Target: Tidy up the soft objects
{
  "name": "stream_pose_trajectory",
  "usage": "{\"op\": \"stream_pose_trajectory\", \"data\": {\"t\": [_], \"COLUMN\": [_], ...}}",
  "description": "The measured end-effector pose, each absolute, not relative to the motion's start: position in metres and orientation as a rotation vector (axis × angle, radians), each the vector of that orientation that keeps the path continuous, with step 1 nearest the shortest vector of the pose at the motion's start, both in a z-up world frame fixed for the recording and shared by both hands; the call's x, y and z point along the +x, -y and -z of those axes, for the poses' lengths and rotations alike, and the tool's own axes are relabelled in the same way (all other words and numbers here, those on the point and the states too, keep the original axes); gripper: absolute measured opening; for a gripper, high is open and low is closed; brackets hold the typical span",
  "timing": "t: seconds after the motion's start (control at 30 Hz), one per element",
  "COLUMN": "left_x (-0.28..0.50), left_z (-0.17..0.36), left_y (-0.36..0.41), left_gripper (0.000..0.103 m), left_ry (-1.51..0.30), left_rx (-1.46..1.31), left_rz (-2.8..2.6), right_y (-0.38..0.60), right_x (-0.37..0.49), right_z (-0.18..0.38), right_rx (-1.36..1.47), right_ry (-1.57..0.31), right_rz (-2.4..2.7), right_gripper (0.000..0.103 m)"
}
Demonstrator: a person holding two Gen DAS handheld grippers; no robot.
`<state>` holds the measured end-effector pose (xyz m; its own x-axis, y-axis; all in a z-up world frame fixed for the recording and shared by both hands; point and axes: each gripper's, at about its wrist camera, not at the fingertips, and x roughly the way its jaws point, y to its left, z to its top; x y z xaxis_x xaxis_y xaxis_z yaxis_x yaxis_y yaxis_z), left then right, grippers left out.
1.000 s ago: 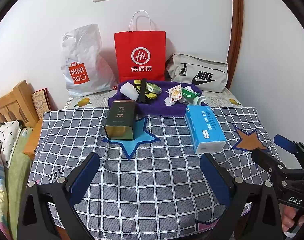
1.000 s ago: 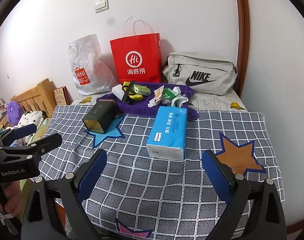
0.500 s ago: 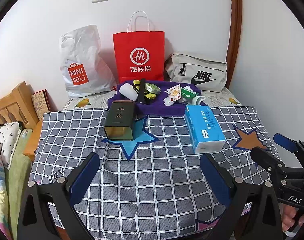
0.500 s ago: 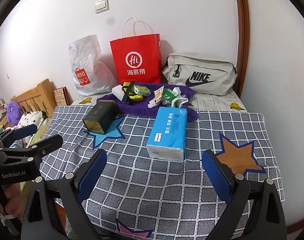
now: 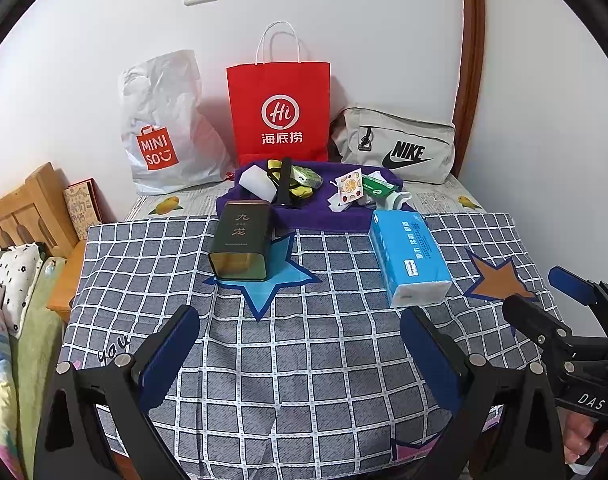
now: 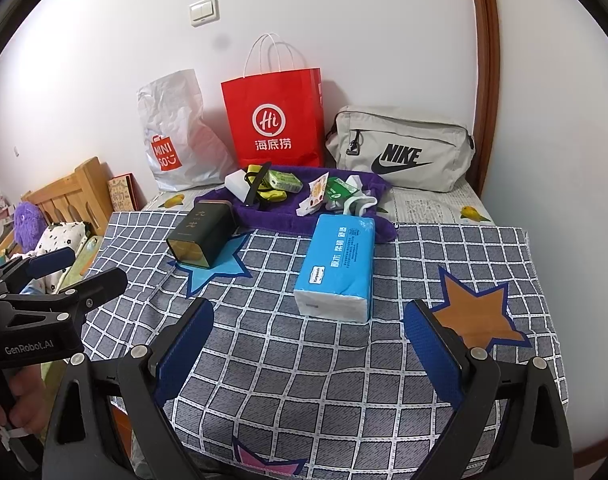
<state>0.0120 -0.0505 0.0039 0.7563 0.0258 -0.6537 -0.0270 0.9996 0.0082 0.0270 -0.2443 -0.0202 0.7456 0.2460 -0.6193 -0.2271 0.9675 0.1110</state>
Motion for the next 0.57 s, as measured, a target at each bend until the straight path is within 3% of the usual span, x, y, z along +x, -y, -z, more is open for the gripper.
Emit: {"op": "stream_pose_trajectory", "data": {"t": [0.57], "left_x": [0.0118], "left_z": [-0.005], "left_y": [0.049], "left_gripper": [0.101], "left_ry": [-0.704], "left_rx": [0.004], "left_rz": [-0.027], "right_y": [0.2445], "right_x": [0.0264], "right_z": [0.0186], "right_rx": [0.028], "right_ry": [-0.682], "right_rz": [-0.259], "right_gripper": [0.095]}}
